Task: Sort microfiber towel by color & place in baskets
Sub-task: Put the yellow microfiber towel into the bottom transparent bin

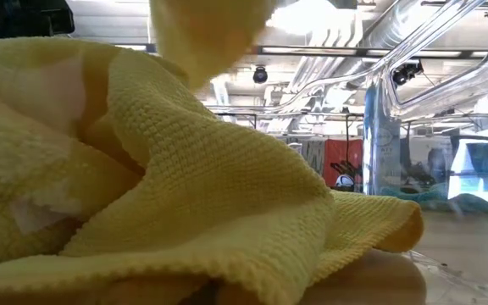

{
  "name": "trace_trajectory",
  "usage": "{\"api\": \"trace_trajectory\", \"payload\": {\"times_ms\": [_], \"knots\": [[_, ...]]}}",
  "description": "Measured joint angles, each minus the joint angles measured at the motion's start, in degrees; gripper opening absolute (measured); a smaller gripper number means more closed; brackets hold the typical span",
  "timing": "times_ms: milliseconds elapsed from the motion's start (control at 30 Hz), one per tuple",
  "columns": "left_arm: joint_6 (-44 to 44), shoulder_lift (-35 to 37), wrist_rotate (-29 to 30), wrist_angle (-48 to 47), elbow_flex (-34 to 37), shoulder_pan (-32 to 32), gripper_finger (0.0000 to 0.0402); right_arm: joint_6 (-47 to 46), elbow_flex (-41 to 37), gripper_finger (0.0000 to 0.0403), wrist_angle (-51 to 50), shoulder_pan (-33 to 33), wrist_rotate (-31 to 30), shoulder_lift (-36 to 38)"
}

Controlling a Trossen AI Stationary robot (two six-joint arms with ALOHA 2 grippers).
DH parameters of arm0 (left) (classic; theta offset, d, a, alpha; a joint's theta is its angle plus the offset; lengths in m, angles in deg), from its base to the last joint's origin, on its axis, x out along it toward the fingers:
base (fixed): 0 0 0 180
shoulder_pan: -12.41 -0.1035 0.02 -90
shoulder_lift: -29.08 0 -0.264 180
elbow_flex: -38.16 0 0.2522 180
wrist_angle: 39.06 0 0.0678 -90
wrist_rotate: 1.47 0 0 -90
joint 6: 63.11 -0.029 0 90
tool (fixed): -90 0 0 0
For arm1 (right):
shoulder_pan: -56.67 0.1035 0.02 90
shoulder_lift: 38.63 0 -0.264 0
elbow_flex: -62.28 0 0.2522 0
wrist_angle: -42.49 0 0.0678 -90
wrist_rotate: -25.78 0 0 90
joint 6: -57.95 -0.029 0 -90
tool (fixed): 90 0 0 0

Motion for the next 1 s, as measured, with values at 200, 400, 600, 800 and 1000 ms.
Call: {"api": "trace_trajectory", "payload": {"times_ms": [200, 400, 600, 800, 1000], "knots": [[0.1, 0.0, -0.5, 0.0, 0.0, 0.0, 0.0099, 3.8, -0.1, 0.0, 3.5, -0.9, 5.7, -4.8], [0.2, 0.0, -1.9, 0.0, 0.0, 0.0, 0.0099, 5.2, -0.1, 0.0, 3.8, -2.8, 10.2, -9.2], [2.1, 0.0, -1.9, 0.0, 0.0, 0.0, 0.0099, 7.0, -0.1, 0.0, 5.2, -4.9, 14.5, -11.9], [2.1, 0.0, -1.9, 0.0, 0.0, 0.0, 0.0099, 4.9, -0.1, 0.0002, 5.5, -6.2, 16.1, -12.9], [2.1, 0.0, -1.9, 0.0, 0.0, 0.0, 0.0099, 3.0, 1.4, 0.0055, 7.5, -6.6, 17.0, -12.9]]}}
